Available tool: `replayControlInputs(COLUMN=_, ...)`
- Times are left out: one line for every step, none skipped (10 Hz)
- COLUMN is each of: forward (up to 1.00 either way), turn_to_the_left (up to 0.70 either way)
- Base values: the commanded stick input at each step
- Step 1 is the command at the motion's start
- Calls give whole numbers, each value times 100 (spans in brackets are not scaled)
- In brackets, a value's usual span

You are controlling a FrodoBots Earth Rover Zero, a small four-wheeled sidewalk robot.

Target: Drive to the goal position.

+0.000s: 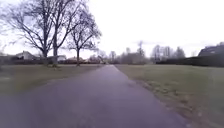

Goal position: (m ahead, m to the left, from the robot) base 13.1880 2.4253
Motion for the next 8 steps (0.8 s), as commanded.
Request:
replayControlInputs(forward=100, turn_to_the_left=0)
replayControlInputs(forward=100, turn_to_the_left=0)
replayControlInputs(forward=100, turn_to_the_left=0)
replayControlInputs(forward=100, turn_to_the_left=0)
replayControlInputs(forward=100, turn_to_the_left=0)
replayControlInputs(forward=100, turn_to_the_left=-3)
replayControlInputs(forward=100, turn_to_the_left=-19)
replayControlInputs(forward=100, turn_to_the_left=-36)
